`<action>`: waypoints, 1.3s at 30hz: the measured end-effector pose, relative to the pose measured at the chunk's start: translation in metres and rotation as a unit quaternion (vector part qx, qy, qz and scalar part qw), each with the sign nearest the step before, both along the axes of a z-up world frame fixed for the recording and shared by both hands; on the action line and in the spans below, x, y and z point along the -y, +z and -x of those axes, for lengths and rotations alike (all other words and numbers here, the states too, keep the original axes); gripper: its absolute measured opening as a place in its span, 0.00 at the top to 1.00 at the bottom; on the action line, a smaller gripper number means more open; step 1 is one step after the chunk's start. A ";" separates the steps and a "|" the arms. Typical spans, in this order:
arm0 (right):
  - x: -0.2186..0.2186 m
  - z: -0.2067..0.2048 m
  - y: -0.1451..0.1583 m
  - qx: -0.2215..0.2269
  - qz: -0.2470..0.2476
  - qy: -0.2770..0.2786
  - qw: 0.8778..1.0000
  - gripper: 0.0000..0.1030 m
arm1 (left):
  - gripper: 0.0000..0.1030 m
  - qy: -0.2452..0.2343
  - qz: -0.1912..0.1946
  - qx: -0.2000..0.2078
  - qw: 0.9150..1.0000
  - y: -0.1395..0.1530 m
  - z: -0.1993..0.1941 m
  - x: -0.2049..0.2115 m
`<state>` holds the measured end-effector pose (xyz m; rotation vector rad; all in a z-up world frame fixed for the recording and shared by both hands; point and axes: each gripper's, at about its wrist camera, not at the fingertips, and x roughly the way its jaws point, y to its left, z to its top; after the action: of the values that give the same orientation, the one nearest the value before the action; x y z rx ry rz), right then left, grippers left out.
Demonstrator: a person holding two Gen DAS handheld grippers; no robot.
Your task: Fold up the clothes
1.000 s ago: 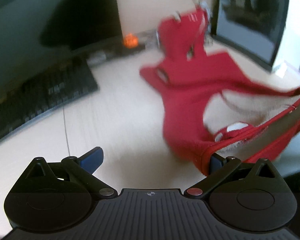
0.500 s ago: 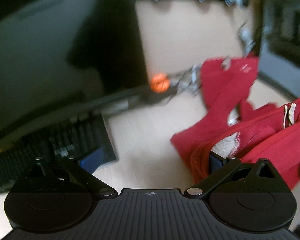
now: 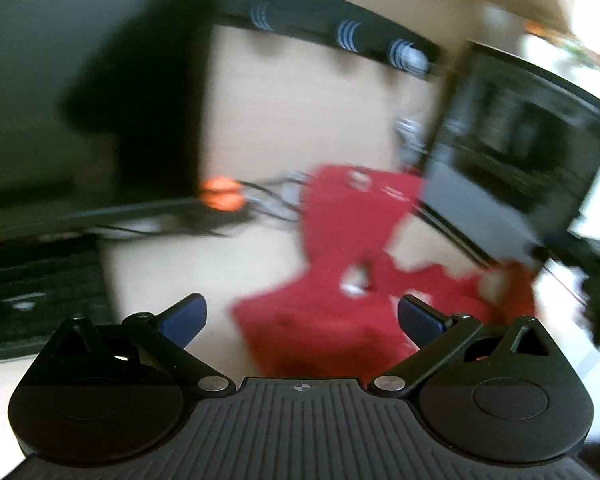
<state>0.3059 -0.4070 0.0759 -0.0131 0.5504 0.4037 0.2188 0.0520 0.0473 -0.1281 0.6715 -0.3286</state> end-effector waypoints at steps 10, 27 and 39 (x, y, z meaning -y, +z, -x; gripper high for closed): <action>-0.044 0.010 -0.054 -0.094 0.106 0.162 0.977 0.00 | 0.00 0.025 -0.143 -0.037 0.989 -0.049 -0.030 0.045; -0.035 -0.037 -0.062 -0.007 0.186 -0.136 0.973 0.00 | 0.00 0.098 0.044 0.043 0.993 -0.016 -0.002 -0.013; -0.016 -0.025 -0.048 -0.020 0.096 -0.113 0.989 0.00 | 0.01 -0.082 -0.043 0.019 0.996 0.005 0.036 0.120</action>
<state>0.3310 -0.3911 0.0276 -0.1260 0.6210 0.1288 0.1829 -0.0683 0.0519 0.0162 0.6581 -0.4581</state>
